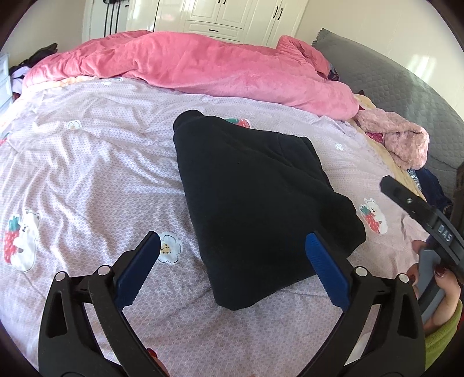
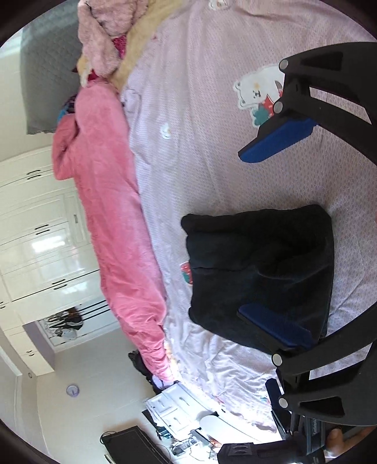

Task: Fold small clothes

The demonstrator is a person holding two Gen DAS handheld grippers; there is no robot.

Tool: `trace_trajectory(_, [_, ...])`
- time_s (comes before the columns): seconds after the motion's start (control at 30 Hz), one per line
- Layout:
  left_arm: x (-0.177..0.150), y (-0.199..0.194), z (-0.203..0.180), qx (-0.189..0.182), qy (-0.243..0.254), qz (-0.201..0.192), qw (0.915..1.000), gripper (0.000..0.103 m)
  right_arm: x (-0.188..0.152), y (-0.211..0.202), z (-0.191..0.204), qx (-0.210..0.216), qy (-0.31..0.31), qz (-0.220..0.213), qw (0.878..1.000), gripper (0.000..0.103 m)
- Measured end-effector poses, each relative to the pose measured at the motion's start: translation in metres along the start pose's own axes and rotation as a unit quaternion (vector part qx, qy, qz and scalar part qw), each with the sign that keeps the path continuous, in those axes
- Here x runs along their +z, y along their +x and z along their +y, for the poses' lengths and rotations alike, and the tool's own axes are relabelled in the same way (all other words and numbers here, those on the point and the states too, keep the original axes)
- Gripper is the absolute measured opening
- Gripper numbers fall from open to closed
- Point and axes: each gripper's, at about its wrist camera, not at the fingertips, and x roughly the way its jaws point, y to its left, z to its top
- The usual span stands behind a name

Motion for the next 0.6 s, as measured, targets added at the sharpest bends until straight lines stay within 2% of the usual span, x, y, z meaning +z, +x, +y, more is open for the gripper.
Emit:
trace_trajectory(0.17, [-0.002, -0.008, 0.001, 0.007, -0.001, -0.006, 1.0000, 0.094, -0.003, -0.018, 0.011, -0.009, -0.030, -0.033, 0.999, 0.099])
trace_trajectory(0.43, [-0.012, -0.036, 0.000, 0.022, -0.003, -0.048, 0.9986, 0.094, -0.013, -0.053, 0.030, -0.017, -0.071, -0.099, 0.992, 0.099])
trace_trajectory(0.6, [-0.025, -0.053, -0.001, 0.024, 0.006, -0.060, 0.9979, 0.094, -0.027, -0.071, 0.032, -0.002, -0.066, -0.103, 0.993, 0.099])
